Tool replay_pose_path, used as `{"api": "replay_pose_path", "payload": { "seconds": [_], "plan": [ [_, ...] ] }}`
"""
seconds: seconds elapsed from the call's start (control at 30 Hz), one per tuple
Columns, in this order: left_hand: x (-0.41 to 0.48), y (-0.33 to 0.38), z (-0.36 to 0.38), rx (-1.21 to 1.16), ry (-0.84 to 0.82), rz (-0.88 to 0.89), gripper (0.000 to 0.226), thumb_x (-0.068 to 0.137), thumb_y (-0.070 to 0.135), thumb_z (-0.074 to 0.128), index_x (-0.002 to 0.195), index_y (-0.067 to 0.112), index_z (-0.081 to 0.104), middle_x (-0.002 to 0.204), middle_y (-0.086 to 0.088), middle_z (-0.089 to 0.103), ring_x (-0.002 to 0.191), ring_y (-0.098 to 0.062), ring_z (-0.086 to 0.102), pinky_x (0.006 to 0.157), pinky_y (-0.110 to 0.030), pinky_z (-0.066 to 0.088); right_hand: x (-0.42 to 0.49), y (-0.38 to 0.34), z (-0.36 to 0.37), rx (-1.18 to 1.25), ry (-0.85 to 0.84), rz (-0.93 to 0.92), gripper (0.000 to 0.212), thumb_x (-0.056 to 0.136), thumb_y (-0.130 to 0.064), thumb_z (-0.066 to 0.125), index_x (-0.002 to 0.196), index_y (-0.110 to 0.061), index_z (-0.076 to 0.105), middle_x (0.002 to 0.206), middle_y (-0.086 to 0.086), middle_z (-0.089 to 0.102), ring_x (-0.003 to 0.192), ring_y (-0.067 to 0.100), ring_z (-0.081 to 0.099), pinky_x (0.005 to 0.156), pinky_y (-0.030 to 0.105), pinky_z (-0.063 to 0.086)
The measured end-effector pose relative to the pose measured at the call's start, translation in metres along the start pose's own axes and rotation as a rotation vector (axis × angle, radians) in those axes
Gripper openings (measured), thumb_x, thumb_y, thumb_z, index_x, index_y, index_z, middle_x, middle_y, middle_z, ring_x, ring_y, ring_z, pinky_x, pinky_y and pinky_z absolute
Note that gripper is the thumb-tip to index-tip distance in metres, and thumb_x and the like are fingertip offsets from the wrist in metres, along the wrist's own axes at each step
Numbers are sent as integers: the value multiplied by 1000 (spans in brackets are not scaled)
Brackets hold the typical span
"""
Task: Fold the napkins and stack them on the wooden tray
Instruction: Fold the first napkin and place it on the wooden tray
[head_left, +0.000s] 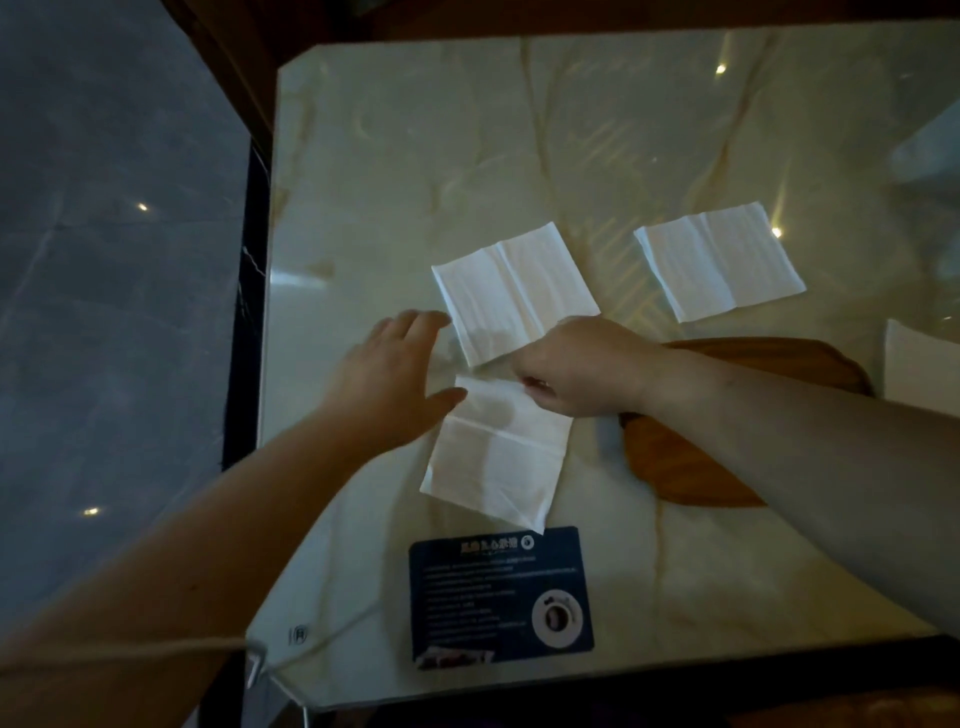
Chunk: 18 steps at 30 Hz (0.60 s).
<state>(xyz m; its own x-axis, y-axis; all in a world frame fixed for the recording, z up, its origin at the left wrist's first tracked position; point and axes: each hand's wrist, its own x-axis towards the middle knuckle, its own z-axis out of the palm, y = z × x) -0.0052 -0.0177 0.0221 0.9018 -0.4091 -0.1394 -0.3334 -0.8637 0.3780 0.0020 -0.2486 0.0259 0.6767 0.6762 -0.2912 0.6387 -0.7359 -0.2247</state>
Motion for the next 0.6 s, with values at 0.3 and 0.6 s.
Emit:
{"api": "replay_pose_path", "payload": {
  "seconds": [0.3, 0.6],
  "plan": [
    [4, 7, -3, 176, -120, 292, 14, 88, 25, 55, 88, 19, 68, 83, 0, 67, 73, -22, 59, 58, -33, 48, -15, -25, 4, 293, 140, 152, 19, 82, -42, 58, 91, -25, 55, 79, -7, 65, 68, 15, 59, 58, 34, 48],
    [-39, -6, 3, 55, -41, 472, 3, 77, 14, 68, 77, 12, 68, 71, -6, 66, 59, -25, 58, 45, -37, 50, -56, -59, 48, 335, 249, 235, 7, 82, -26, 61, 79, -19, 63, 75, -4, 61, 66, 14, 54, 59, 26, 35]
  ]
}}
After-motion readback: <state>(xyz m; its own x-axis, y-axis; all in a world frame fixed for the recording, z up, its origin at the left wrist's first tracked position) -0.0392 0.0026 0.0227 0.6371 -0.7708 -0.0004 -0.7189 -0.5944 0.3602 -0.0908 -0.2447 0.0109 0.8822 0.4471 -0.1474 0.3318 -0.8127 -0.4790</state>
